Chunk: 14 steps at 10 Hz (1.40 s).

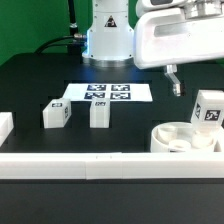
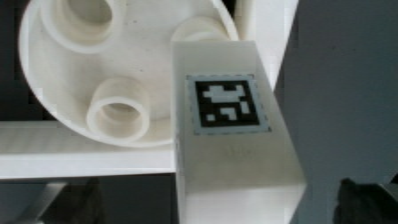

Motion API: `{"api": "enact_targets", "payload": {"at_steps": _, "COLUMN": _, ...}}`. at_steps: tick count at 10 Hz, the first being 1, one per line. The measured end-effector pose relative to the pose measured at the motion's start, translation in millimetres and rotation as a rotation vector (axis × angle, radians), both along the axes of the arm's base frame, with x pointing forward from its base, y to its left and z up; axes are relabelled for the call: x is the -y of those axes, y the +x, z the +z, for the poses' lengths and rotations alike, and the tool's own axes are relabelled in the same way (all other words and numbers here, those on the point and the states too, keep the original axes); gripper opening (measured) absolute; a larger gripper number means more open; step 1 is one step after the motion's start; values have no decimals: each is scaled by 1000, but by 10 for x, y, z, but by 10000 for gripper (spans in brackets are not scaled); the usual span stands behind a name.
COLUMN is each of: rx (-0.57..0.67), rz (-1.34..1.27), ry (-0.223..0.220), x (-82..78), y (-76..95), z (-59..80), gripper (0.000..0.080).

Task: Assemble stool

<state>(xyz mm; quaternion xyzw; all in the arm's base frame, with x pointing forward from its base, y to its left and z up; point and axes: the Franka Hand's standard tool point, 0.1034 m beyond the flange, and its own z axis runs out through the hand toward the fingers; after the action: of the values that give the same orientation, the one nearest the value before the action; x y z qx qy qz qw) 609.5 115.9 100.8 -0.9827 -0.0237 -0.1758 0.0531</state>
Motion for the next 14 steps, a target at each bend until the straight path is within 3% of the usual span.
{"api": "enact_targets", "payload": {"at_steps": 4, "rx": -28, "rz": -4, "ry": 2, "x": -35, "y": -38, "z": -82, "gripper": 649}}
{"api": "enact_targets", "payload": {"at_steps": 5, "rx": -127, "rz": 5, "ry": -6, "x": -36, "y": -98, "z": -144, "gripper": 649}}
{"api": "enact_targets", "payload": {"at_steps": 10, "rx": -448, "rz": 50, "ry": -19, "x": 1, "y": -78, "z": -126, "gripper": 649}}
{"api": "enact_targets", "payload": {"at_steps": 14, "rx": -440, "rz": 55, "ry": -16, "x": -45, "y": -2, "z": -124, "gripper": 649}}
